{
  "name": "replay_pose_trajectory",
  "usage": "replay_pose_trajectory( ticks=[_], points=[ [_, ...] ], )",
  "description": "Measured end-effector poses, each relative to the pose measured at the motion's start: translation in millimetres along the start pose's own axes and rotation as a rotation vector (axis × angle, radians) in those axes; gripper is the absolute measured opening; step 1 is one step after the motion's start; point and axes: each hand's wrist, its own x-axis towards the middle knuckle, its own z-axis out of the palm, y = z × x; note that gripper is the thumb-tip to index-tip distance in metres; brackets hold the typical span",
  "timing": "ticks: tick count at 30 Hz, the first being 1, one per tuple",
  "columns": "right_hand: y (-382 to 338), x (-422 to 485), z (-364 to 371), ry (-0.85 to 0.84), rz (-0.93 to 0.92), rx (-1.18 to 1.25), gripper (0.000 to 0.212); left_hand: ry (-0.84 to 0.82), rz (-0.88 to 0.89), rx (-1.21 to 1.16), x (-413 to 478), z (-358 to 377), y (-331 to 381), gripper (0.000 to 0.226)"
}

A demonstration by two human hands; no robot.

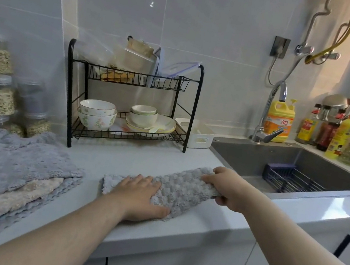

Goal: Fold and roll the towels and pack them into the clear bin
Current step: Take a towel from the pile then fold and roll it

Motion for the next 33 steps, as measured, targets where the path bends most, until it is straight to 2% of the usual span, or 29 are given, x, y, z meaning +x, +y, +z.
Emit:
replay_pose_trajectory(
  ticks=[2,4,7,11,18,22,26,28,29,31,32,33],
  points=[
    [-10.6,-4.4,-3.5,0.034,-0.014,-0.002,0.012,0.077,0.061,-0.057,-0.6,-2.2,9.7,0.091],
    [-21.7,-7.0,-5.6,0.048,-0.024,0.024,0.016,0.241,0.12,-0.116,-9.5,-8.9,4.6,0.078],
    [-37.7,-12.9,1.9,0.049,-0.036,0.052,0.013,0.422,0.067,-0.141,-34.7,-16.9,-35.9,0.056],
    [-51.4,-19.2,33.4,-0.002,-0.071,0.081,0.012,0.307,-0.069,-0.088,-63.2,-4.2,-90.6,0.044],
    [-65.6,-13.7,94.9,-0.143,-0.104,0.128,0.007,0.404,-0.074,-0.168,-54.9,9.2,-105.9,0.041],
    [-63.2,-9.5,141.9,-0.26,-0.037,0.077,0.006,0.47,-0.058,-0.218,-51.7,14.1,-113.5,0.032],
    [-59.5,-18.7,154.4,-0.393,0.033,0.029,0.025,0.524,-0.053,-0.208,-48.8,17.5,-116.1,0.028],
    [-61.9,-21.7,137.7,-0.321,-0.063,0.048,0.028,0.524,-0.052,-0.217,-48.2,18.4,-117.3,0.027],
    [-61.1,-22.8,128.8,-0.216,-0.171,-0.004,0.024,0.518,-0.053,-0.216,-47.4,18.9,-117.8,0.027],
    [-51.8,-24.1,117.9,0.069,-0.396,-0.296,0.019,0.51,-0.069,-0.226,-47.0,19.9,-118.6,0.028],
    [-43.4,-25.8,118.1,0.158,-0.482,-0.483,0.022,0.514,-0.071,-0.23,-46.4,20.6,-118.9,0.028],
    [-31.5,-26.8,121.9,0.166,-0.524,-0.65,0.029,0.514,-0.077,-0.238,-46.6,20.7,-118.4,0.027]
  ],
)
